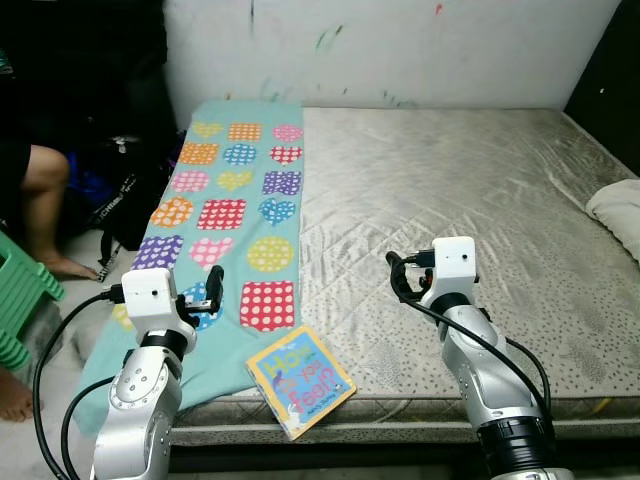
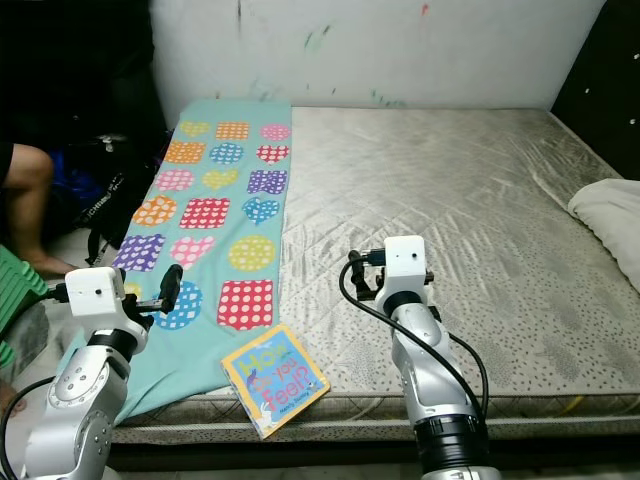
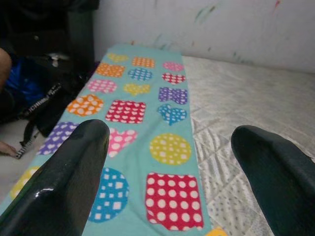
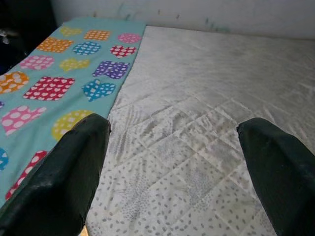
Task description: Clean up the room
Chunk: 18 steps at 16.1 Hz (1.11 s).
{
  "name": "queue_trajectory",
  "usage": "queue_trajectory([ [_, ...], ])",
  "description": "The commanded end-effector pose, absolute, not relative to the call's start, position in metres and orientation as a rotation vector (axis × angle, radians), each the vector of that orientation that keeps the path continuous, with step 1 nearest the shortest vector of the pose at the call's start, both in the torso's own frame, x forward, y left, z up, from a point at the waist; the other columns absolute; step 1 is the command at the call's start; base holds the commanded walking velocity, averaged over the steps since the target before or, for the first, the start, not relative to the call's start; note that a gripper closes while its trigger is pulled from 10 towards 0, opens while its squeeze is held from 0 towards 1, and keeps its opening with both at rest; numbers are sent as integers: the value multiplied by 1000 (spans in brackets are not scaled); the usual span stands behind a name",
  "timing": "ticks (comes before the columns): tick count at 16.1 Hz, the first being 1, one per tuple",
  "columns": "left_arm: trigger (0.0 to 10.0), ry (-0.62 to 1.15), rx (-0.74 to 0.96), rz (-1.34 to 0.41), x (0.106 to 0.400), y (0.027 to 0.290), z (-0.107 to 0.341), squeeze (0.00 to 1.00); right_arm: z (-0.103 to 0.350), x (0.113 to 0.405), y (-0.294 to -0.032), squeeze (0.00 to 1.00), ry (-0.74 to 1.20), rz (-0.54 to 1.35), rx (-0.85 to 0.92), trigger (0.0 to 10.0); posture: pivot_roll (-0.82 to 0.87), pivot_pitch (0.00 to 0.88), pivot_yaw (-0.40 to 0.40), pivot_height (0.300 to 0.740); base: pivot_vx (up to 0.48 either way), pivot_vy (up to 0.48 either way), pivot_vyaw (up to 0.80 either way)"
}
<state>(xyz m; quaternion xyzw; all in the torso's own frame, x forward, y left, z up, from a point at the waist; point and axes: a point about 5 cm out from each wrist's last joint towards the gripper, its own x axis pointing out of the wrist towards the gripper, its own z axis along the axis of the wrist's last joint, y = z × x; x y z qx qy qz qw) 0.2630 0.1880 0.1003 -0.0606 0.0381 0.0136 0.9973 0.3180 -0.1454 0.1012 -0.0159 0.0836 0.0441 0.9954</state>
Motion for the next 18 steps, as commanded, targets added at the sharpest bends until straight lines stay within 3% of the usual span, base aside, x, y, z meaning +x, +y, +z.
queue_trajectory([
  [1,10000,87,-138,15,262,185,101,0,98,319,-150,0,193,71,-39,10000,-100,0,-28,740,0,0,-800],
  [4,10000,95,-161,24,261,185,99,0,98,318,-150,0,191,70,-43,10000,-102,0,-28,740,0,0,-783],
  [7,10000,98,-167,32,263,186,100,0,97,317,-150,0,194,77,-46,10000,-105,0,-30,740,0,0,0],
  [18,10000,93,-158,23,266,187,101,0,96,319,-150,0,194,72,-55,10000,-104,0,-26,740,0,332,0],
])
